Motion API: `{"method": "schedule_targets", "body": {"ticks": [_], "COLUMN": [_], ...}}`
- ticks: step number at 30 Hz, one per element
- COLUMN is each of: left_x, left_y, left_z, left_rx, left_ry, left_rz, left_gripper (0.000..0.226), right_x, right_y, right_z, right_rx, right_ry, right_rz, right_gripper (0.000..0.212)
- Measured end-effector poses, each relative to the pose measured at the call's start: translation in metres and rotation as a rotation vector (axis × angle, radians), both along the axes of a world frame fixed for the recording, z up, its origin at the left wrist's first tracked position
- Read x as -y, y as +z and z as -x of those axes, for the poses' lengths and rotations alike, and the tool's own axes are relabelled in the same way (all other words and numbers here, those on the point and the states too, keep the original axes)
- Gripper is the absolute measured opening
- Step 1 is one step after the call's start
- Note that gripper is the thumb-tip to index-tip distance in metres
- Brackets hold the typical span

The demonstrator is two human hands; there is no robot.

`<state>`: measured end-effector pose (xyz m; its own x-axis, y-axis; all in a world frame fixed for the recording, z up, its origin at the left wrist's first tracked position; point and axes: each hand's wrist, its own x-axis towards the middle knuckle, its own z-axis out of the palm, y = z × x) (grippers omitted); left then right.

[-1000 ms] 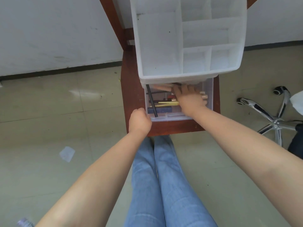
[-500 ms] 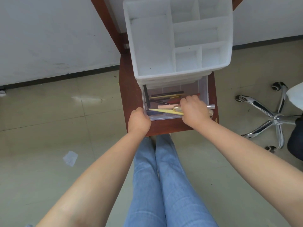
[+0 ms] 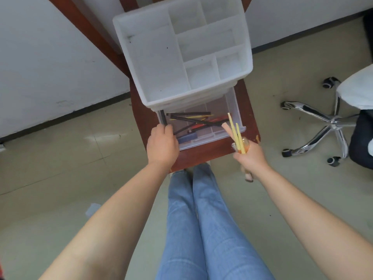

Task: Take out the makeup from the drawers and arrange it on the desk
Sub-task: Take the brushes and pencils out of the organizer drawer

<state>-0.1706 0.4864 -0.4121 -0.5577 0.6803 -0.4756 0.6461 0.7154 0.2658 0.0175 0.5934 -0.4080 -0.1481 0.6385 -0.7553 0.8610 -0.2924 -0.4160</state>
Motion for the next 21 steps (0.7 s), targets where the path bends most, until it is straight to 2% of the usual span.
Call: {"method": "schedule_targets", "body": {"ticks": [2,5,7,9,11,13,16,18,19,21], "left_x": [-0.015,-0.036,-0.045,-0.052,-0.055,-0.057,-0.055,-0.051,-0.050,-0.052], "left_y": [-0.004,-0.020,-0.029,-0.035,-0.039,-0.039,-0.034,-0.033,-0.034,-0.033], "left_z": [-0.002,-0.008,-0.010,-0.010,-0.010,-0.010,-0.014,-0.016,-0.016,-0.016], "left_rx": [0.061,0.079,0.074,0.075,0.078,0.072,0.108,0.039,0.004,0.024], "left_ry": [-0.082,-0.197,-0.103,0.028,0.055,-0.024,-0.141,-0.153,-0.104,0.132], "left_rz": [0.026,0.154,0.223,0.249,0.217,0.143,0.044,0.006,0.011,0.067], "left_gripper": [0.033,0.043,0.052,0.057,0.057,0.054,0.048,0.051,0.058,0.069], "right_x": [0.006,0.003,0.001,0.001,0.003,0.004,0.003,0.003,0.003,0.003], "right_y": [-0.006,-0.016,-0.019,-0.017,-0.016,-0.013,-0.013,-0.014,-0.016,-0.020], "right_z": [-0.001,0.013,0.019,0.021,0.022,0.021,0.019,0.017,0.016,0.014], "right_rx": [-0.092,-0.240,-0.255,-0.245,-0.223,-0.201,-0.211,-0.192,-0.180,-0.155], "right_ry": [-0.260,-0.471,-0.520,-0.490,-0.356,-0.228,-0.224,-0.190,-0.166,-0.124], "right_rz": [0.113,0.183,0.186,0.187,0.174,0.154,0.150,0.152,0.150,0.134], "right_gripper": [0.022,0.024,0.026,0.026,0.027,0.028,0.028,0.027,0.027,0.023]}}
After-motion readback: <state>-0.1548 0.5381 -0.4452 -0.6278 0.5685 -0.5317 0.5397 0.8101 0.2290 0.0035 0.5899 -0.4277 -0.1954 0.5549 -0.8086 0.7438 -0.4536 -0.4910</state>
